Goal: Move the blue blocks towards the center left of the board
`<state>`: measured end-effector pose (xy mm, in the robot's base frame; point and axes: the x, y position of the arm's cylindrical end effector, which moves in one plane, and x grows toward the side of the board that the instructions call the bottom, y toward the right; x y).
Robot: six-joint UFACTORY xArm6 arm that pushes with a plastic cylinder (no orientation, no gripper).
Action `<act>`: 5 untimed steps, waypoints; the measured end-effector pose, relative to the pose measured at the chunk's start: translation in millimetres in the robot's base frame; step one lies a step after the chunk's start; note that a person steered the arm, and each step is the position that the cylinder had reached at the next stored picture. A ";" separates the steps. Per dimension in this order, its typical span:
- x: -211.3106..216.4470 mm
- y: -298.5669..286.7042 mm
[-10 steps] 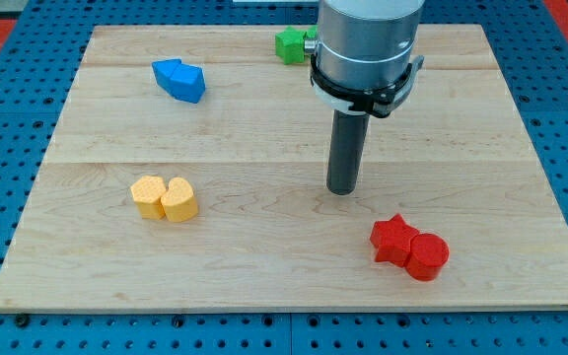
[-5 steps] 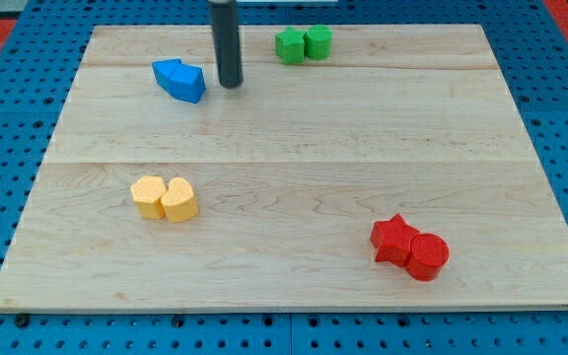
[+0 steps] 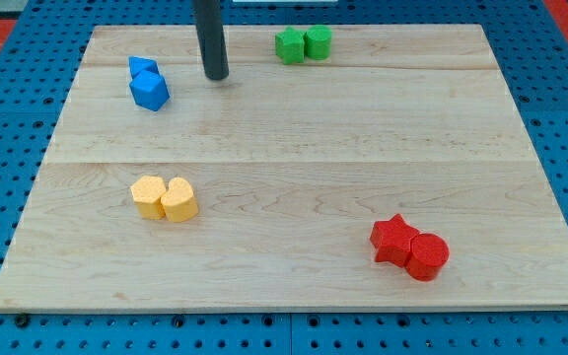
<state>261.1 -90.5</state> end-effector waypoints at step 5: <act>71.0 -149.1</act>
<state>332.1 -239.6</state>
